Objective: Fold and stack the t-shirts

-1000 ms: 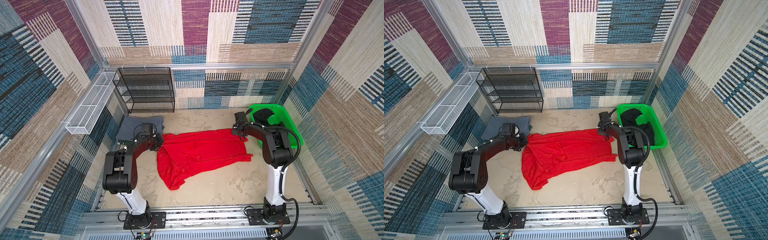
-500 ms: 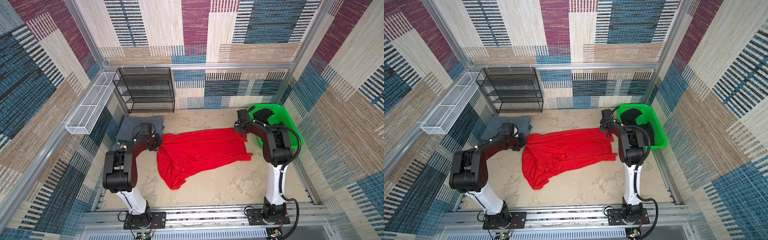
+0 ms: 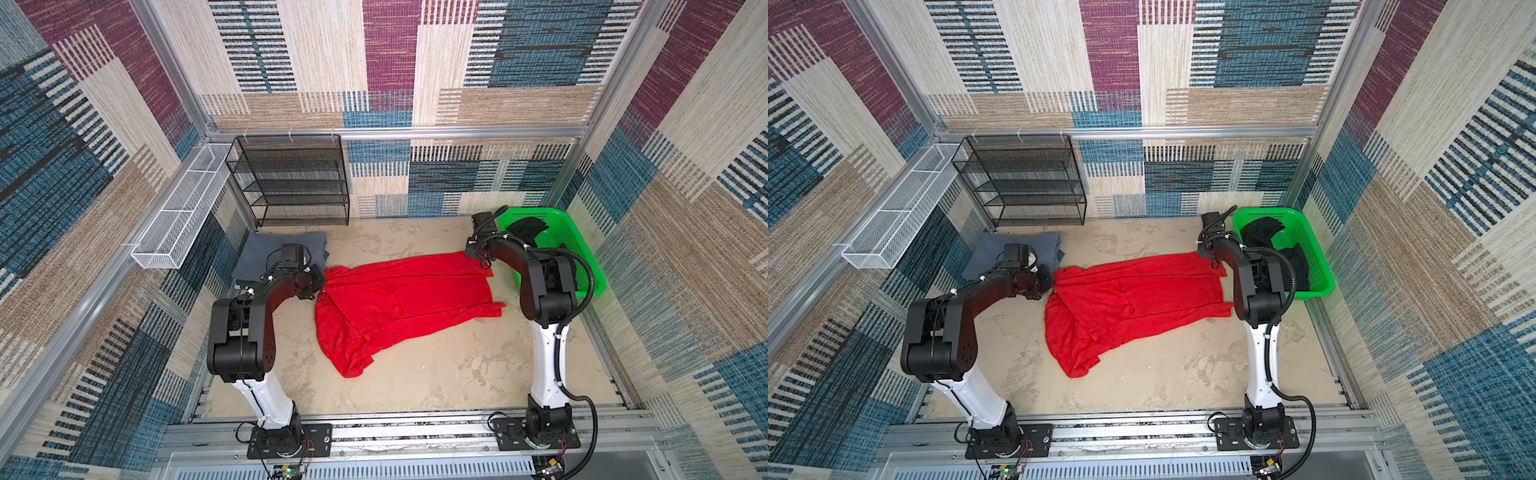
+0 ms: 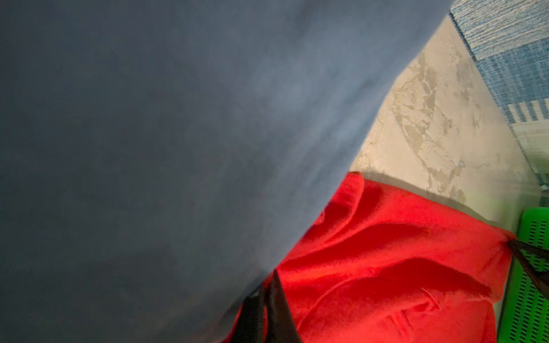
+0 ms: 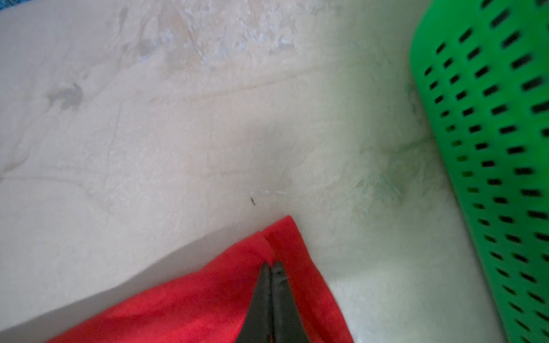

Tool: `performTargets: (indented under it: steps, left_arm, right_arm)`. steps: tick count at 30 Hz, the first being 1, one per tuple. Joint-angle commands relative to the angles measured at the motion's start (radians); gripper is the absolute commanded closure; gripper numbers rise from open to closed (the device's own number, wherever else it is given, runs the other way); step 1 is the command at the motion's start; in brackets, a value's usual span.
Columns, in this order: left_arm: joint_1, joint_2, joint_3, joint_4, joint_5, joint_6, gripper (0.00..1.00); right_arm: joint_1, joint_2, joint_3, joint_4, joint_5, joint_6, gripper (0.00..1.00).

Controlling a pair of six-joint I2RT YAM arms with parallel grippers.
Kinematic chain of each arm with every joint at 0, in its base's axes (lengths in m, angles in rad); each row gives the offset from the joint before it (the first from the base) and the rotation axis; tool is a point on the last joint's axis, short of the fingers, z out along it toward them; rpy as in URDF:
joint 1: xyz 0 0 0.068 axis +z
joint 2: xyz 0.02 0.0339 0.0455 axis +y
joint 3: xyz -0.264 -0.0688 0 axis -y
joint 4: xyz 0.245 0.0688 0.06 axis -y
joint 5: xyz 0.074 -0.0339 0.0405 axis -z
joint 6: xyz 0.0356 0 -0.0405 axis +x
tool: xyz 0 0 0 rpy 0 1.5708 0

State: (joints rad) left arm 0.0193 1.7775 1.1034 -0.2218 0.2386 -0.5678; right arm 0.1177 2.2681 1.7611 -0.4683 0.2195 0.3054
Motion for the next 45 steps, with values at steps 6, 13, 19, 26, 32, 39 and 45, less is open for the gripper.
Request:
performTargets:
  steps: [6, 13, 19, 26, 32, 39, 45]
  left_arm:
    - [0.002, 0.000, 0.013, -0.004, -0.013, 0.014, 1.00]
    - [0.002, 0.019, 0.037, -0.013, -0.015, 0.019, 1.00]
    - [0.004, 0.040, 0.053, -0.022, -0.036, 0.029, 1.00]
    - [0.004, 0.086, 0.087, -0.027, -0.024, 0.029, 1.00]
    - [0.002, 0.063, 0.103, -0.051, -0.016, 0.040, 0.89]
    - [-0.002, -0.048, 0.058, -0.025, 0.023, 0.041, 0.44]
    - [-0.014, -0.120, 0.031, -0.020, 0.066, 0.027, 0.33]
  right_arm:
    - [-0.003, -0.020, 0.022, 0.007, 0.052, -0.016, 1.00]
    - [-0.004, 0.033, 0.093, -0.025, 0.034, -0.018, 1.00]
    - [-0.012, 0.079, 0.169, -0.064, 0.027, -0.026, 1.00]
    - [-0.013, 0.111, 0.206, -0.090, 0.015, -0.025, 1.00]
    - [-0.019, 0.089, 0.197, -0.096, 0.004, -0.031, 0.77]
    - [-0.020, -0.016, 0.104, -0.049, -0.038, -0.024, 0.24]
    - [-0.020, -0.197, -0.099, 0.030, -0.092, 0.001, 0.01]
